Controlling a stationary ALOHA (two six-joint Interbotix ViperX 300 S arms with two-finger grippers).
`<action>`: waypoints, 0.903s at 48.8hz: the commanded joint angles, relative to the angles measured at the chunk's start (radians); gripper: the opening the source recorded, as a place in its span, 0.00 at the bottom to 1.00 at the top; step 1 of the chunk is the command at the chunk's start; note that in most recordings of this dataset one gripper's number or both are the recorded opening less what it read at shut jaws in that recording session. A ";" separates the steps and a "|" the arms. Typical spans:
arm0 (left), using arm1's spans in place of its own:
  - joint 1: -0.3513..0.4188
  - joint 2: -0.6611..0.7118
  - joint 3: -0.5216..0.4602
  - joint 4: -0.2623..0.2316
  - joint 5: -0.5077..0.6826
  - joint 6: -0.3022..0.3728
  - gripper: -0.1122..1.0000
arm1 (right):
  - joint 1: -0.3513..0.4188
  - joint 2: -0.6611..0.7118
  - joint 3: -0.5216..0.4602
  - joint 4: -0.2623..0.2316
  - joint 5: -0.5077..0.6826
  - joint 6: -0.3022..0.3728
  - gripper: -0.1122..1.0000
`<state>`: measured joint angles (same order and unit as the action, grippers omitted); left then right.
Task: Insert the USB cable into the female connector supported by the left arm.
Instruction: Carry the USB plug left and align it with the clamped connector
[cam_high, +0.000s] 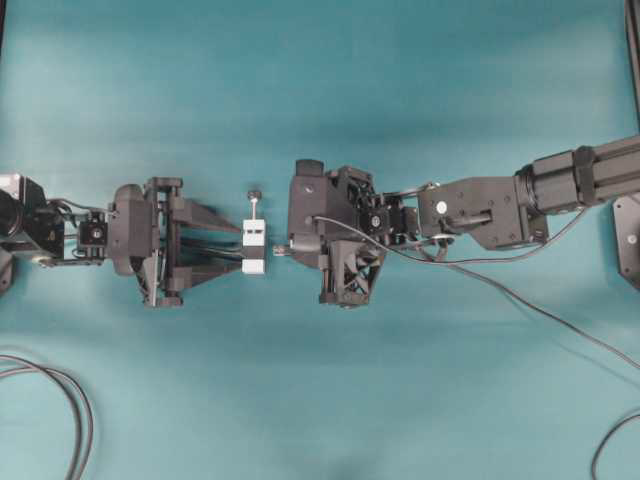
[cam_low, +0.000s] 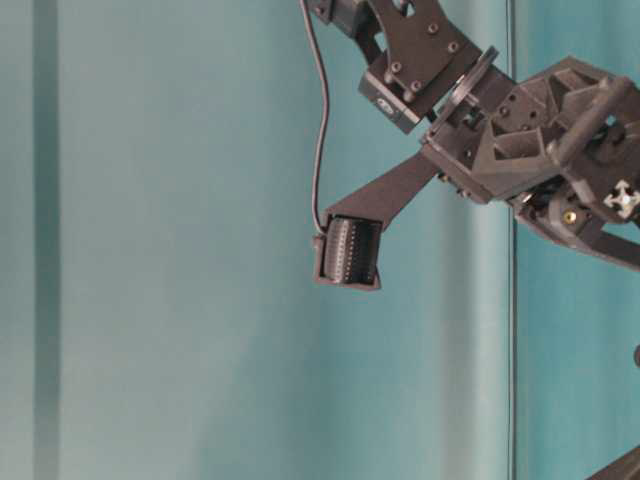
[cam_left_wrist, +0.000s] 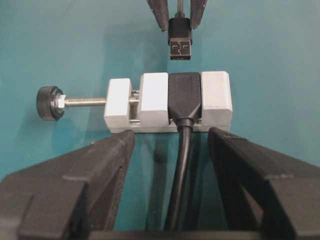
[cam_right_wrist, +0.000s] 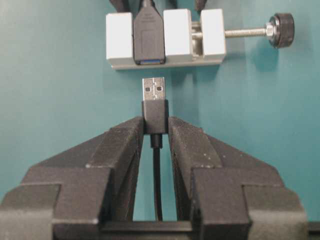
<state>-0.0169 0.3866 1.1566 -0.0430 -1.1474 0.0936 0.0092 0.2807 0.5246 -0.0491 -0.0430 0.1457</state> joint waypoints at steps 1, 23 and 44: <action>0.015 -0.015 -0.002 -0.006 0.005 0.020 0.68 | -0.002 -0.011 -0.026 -0.003 -0.006 0.000 0.28; 0.015 -0.012 -0.006 -0.006 0.003 0.021 0.59 | -0.002 0.011 -0.049 -0.003 -0.003 0.000 0.28; 0.015 0.002 -0.023 -0.006 0.011 0.021 0.58 | 0.000 0.011 -0.051 -0.003 -0.003 0.000 0.28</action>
<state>-0.0169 0.3927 1.1397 -0.0430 -1.1428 0.0936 0.0092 0.3053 0.4985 -0.0491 -0.0430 0.1457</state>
